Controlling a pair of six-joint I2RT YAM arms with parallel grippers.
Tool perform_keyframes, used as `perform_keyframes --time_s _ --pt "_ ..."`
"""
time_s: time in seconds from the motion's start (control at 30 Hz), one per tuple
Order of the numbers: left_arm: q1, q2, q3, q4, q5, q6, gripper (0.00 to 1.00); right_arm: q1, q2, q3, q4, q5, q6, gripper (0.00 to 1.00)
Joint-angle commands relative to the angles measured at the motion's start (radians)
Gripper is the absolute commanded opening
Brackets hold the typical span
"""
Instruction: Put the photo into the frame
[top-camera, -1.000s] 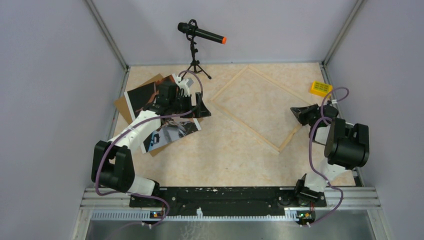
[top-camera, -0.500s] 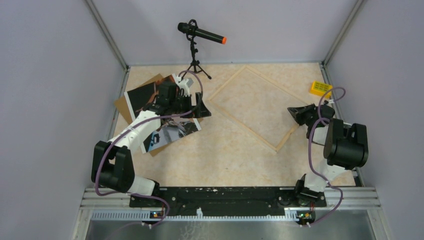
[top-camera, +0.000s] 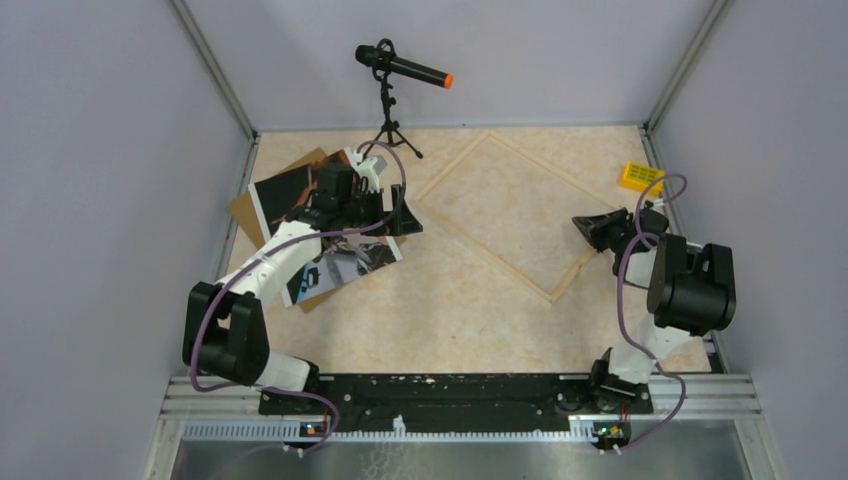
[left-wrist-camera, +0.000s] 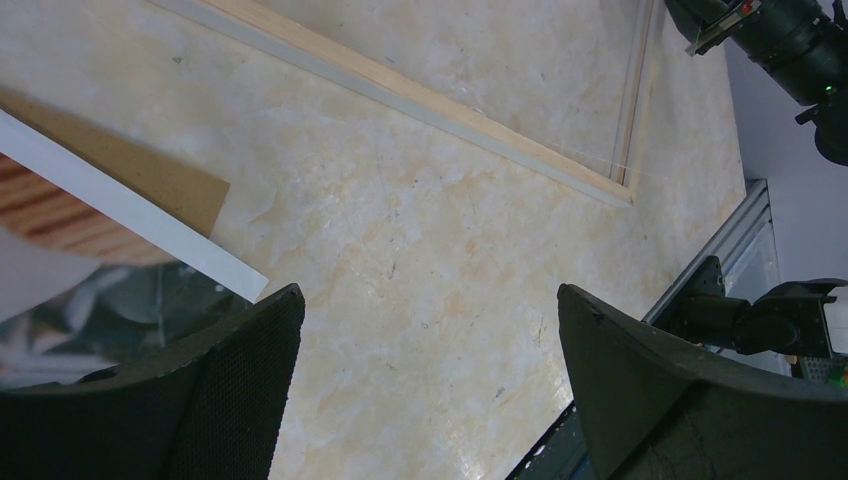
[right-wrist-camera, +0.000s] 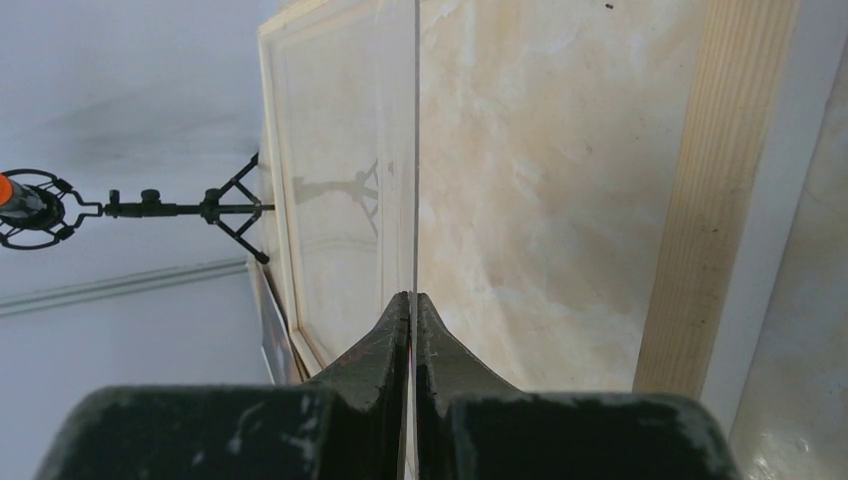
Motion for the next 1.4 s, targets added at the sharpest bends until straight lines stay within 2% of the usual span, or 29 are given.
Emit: perform_keyframes --time_s 0.0,0.23,0.47,0.67,0.83,1.03,1.2,1.37 --pt "0.004 -0.036 -0.004 0.037 0.012 0.008 0.99 0.009 0.021 0.046 -0.007 -0.038 -0.033 0.00" --pt "0.004 -0.033 -0.004 0.037 0.014 0.007 0.99 0.008 0.027 0.105 -0.132 -0.037 -0.087 0.00" --pt "0.004 -0.031 -0.005 0.038 0.019 0.006 0.99 0.009 0.035 0.131 -0.177 -0.036 -0.097 0.00" --pt "0.004 -0.030 -0.005 0.040 0.021 0.006 0.99 0.010 0.027 0.164 -0.238 -0.031 -0.140 0.13" --pt "0.004 -0.029 -0.006 0.043 0.025 0.006 0.98 0.024 -0.025 0.190 -0.324 -0.001 -0.199 0.33" --pt "0.003 -0.030 -0.006 0.042 0.025 0.007 0.99 0.040 -0.105 0.247 -0.548 0.102 -0.287 0.45" --pt "0.004 -0.028 -0.004 0.040 0.031 0.006 0.98 0.043 -0.198 0.312 -0.811 0.223 -0.393 0.63" --pt "0.004 -0.027 -0.004 0.041 0.038 0.003 0.99 0.046 -0.278 0.381 -1.014 0.384 -0.488 0.70"
